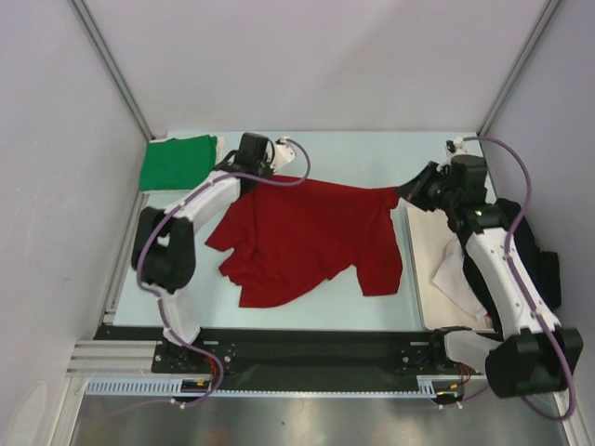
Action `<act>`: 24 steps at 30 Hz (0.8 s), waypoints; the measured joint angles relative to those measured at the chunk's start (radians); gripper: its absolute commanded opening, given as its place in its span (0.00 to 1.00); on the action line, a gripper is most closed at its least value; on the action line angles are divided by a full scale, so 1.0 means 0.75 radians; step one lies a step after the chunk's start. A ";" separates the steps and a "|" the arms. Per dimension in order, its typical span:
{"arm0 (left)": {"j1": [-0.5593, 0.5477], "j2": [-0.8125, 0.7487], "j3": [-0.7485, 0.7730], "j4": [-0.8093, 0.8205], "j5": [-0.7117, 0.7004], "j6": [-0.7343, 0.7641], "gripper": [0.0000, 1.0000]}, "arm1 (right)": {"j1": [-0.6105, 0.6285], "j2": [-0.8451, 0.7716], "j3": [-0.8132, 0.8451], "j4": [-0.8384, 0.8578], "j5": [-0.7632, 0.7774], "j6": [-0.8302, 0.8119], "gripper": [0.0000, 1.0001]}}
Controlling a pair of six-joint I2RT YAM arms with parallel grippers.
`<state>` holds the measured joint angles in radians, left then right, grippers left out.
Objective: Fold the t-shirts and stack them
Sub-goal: Flatten the tshirt out
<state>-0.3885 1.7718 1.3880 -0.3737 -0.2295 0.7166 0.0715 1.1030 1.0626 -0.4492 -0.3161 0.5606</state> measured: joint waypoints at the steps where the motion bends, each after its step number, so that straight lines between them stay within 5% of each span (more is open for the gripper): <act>1: 0.003 0.096 0.083 0.042 -0.021 -0.001 0.59 | 0.021 0.042 0.001 0.043 0.027 0.008 0.00; 4: 0.005 0.307 0.328 0.047 -0.056 -0.011 0.66 | 0.055 0.220 0.017 0.179 0.127 0.021 0.12; 5: 0.005 0.345 0.388 0.053 -0.054 -0.018 0.67 | 0.056 0.271 0.035 0.192 0.150 0.020 0.20; 6: 0.005 0.355 0.408 0.051 -0.051 -0.028 0.68 | 0.056 0.344 0.071 0.194 0.174 0.011 0.39; 7: 0.005 0.345 0.410 0.038 -0.036 -0.051 0.80 | 0.057 0.415 0.117 0.188 0.195 0.000 0.46; 9: 0.002 0.292 0.382 0.022 0.018 -0.084 0.81 | 0.057 0.556 0.247 0.125 0.235 -0.054 0.55; 13: -0.032 -0.073 0.021 -0.024 0.210 -0.108 0.81 | 0.076 0.636 0.328 0.015 0.343 -0.149 0.61; 18: -0.182 -0.620 -0.401 -0.173 0.397 -0.106 0.69 | 0.155 0.430 0.126 -0.112 0.478 -0.192 0.59; 24: -0.386 -0.801 -0.765 -0.324 0.416 -0.089 0.74 | 0.260 0.146 -0.171 -0.233 0.517 -0.139 0.57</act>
<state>-0.6781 1.1713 0.8143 -0.6167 0.0826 0.6498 0.2668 1.2125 0.9344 -0.6239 0.0715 0.4561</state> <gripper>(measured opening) 0.717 0.572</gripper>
